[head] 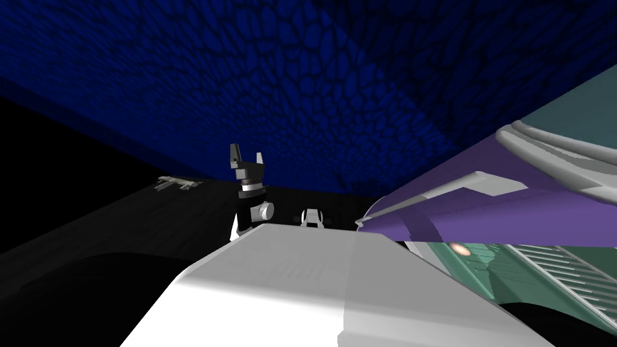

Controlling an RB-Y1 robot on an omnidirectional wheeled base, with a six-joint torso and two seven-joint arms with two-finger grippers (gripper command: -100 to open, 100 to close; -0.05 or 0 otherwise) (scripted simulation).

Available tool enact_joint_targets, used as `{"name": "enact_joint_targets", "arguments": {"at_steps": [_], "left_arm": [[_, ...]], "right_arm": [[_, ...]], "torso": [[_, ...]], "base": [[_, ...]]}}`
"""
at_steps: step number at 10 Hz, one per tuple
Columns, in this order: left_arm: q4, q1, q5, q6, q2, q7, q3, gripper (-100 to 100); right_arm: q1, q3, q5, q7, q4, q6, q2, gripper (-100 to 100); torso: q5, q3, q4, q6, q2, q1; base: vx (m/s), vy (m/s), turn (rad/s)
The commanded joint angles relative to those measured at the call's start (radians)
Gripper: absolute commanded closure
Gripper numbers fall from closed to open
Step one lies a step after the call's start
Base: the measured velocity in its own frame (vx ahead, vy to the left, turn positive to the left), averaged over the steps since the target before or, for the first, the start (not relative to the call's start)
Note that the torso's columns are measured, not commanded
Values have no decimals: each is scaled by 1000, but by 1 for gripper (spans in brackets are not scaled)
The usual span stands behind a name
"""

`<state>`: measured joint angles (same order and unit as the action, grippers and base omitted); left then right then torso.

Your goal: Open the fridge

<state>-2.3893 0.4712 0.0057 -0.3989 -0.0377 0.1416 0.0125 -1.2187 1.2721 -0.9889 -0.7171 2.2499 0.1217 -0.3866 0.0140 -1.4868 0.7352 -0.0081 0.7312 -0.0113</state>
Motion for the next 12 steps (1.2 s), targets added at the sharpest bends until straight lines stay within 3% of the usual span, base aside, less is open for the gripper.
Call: {"name": "enact_joint_targets", "arguments": {"at_steps": [1, 12], "left_arm": [[0, 0, 0, 0, 0, 0, 0, 0], [0, 0, 0, 0, 0, 0, 0, 0]], "right_arm": [[-13, -3, 0, 1, -19, -12, 11, 100], [-69, 17, 1, 0, -101, -71, 46, 100]], "torso": [[-1, 5, 3, 1, 8, 5], [-2, -8, -4, -5, -11, 9]], "base": [[206, 105, -31], [243, 118, -14]]}}
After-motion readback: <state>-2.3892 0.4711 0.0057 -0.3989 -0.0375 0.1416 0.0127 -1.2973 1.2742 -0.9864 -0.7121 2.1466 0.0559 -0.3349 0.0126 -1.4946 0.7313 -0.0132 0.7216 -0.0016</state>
